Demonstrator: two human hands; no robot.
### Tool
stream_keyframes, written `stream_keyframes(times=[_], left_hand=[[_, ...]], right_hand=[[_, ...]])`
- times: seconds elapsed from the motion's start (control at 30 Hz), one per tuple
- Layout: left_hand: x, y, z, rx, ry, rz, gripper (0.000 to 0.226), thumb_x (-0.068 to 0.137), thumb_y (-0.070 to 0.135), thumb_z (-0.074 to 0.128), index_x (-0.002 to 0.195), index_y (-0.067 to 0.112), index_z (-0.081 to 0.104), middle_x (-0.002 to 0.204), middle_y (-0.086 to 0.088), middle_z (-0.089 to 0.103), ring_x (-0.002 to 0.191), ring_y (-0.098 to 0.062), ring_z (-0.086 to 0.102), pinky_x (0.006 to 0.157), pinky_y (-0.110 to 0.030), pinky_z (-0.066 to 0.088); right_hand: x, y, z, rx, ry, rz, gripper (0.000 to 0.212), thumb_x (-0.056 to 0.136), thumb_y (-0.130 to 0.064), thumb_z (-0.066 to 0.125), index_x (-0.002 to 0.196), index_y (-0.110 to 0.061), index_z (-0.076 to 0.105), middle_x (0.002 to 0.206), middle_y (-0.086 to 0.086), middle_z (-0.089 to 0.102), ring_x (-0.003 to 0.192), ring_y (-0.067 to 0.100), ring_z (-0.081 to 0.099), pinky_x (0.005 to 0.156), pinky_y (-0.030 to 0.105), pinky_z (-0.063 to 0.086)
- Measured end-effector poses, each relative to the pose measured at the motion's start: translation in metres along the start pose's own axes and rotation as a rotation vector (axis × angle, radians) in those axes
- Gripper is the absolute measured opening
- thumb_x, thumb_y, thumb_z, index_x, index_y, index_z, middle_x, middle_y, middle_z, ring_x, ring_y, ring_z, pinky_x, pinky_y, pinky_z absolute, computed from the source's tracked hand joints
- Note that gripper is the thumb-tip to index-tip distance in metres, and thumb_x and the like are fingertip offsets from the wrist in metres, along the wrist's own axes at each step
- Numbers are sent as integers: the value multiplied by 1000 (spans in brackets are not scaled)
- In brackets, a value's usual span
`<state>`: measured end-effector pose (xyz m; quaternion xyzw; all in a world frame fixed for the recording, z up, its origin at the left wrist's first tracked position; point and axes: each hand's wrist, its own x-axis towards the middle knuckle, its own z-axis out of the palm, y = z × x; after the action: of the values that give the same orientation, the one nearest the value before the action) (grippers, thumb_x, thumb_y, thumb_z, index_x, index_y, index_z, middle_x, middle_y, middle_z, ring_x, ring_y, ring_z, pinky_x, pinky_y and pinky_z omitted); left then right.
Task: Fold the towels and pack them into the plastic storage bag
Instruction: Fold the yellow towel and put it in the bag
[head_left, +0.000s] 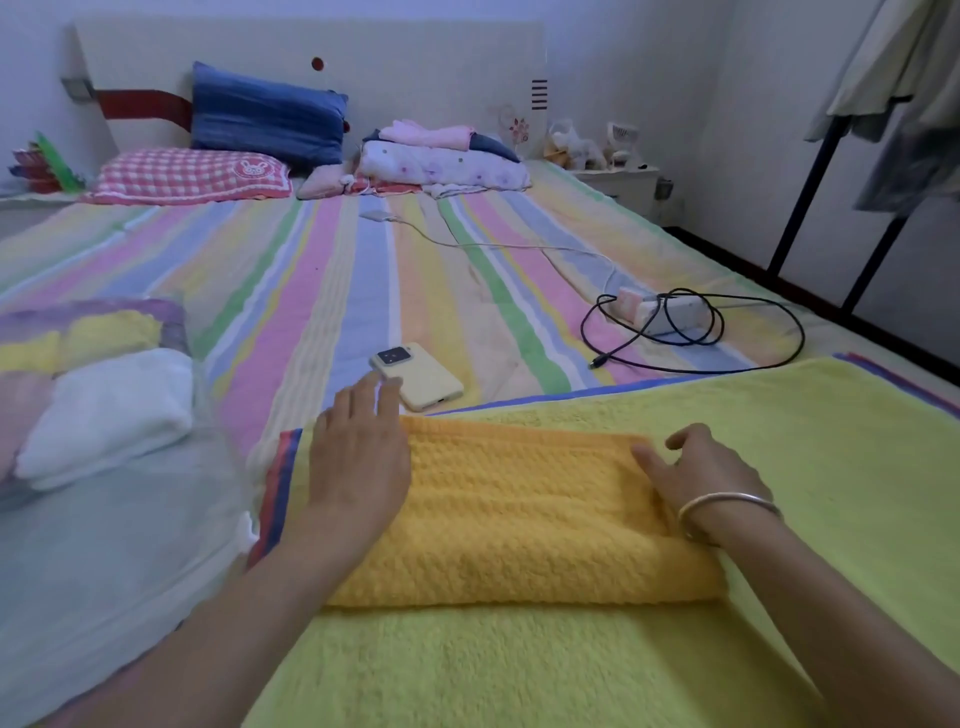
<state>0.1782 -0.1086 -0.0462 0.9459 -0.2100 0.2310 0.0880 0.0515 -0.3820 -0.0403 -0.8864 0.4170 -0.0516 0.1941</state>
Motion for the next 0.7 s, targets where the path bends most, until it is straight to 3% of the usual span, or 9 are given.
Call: stream_keyframes(times=[0.07, 0.13, 0.27, 0.33, 0.4, 0.47, 0.53, 0.6, 0.7], left_hand=[[-11, 29, -14, -211, -67, 130, 50, 92, 32, 49, 139, 14, 47, 147, -7, 44, 132, -27, 43, 108, -41, 33], [-25, 63, -21, -315, -207, 244, 71, 90, 54, 14, 149, 20, 33, 159, -2, 25, 147, -19, 20, 121, -38, 13], [-57, 100, 2, -181, -511, 347, 98, 73, 83, -13, 154, 28, -9, 160, -2, -19, 146, -18, -24, 119, -47, -13], [-66, 102, 14, -127, -546, 361, 102, 67, 83, -14, 153, 28, -15, 159, -5, -26, 144, -21, -31, 117, -51, -15], [-64, 100, 15, -162, -579, 348, 107, 63, 86, -12, 152, 28, -16, 158, -4, -28, 143, -19, -33, 117, -50, -16], [-59, 93, 4, -332, -601, 304, 103, 72, 89, -1, 155, 28, -6, 161, 0, -18, 147, -15, -23, 120, -43, -12], [-55, 80, -13, -716, -467, 110, 68, 94, 62, 27, 152, 27, 25, 162, 2, 17, 149, -11, 10, 122, -34, 9], [-51, 60, -31, -1114, -314, -263, 34, 102, 28, 40, 133, 25, 54, 139, 3, 54, 129, -9, 48, 111, -34, 37], [-43, 15, -46, -1550, -380, -874, 30, 103, 25, 39, 111, 11, 63, 107, -8, 71, 93, -20, 67, 75, -34, 58]], right_hand=[[-7, 6, -5, -120, -96, 58, 71, 79, -78, 41, 103, -13, 60, 95, 5, 67, 85, 25, 63, 68, 33, 49], [-13, 8, -10, -117, -231, 73, 76, 78, -81, 40, 86, -9, 64, 79, 5, 66, 73, 22, 62, 61, 29, 44], [-27, 8, -22, 41, -383, 63, 63, 81, -61, 59, 114, -7, 62, 90, 1, 61, 81, 19, 58, 71, 31, 46], [-33, 6, -25, 166, -461, 67, 57, 82, -43, 68, 129, -13, 53, 112, 6, 58, 97, 23, 56, 87, 36, 49], [-38, -1, -28, 351, -504, 98, 56, 81, -28, 71, 132, -18, 50, 119, 9, 57, 102, 28, 58, 93, 43, 50], [-44, -15, -31, 575, -509, 101, 52, 80, -19, 71, 129, -19, 54, 110, 12, 62, 96, 31, 62, 84, 44, 55], [-52, -39, -35, 730, -511, 53, 48, 81, -15, 69, 127, -20, 56, 106, 15, 65, 89, 28, 65, 67, 36, 57], [-66, -72, -36, 837, -543, -42, 43, 82, -13, 69, 123, -21, 59, 106, 18, 67, 84, 26, 66, 60, 33, 56], [-95, -122, -18, 835, -579, -175, 41, 81, -16, 71, 119, -24, 60, 91, 12, 70, 74, 21, 67, 64, 32, 58]])
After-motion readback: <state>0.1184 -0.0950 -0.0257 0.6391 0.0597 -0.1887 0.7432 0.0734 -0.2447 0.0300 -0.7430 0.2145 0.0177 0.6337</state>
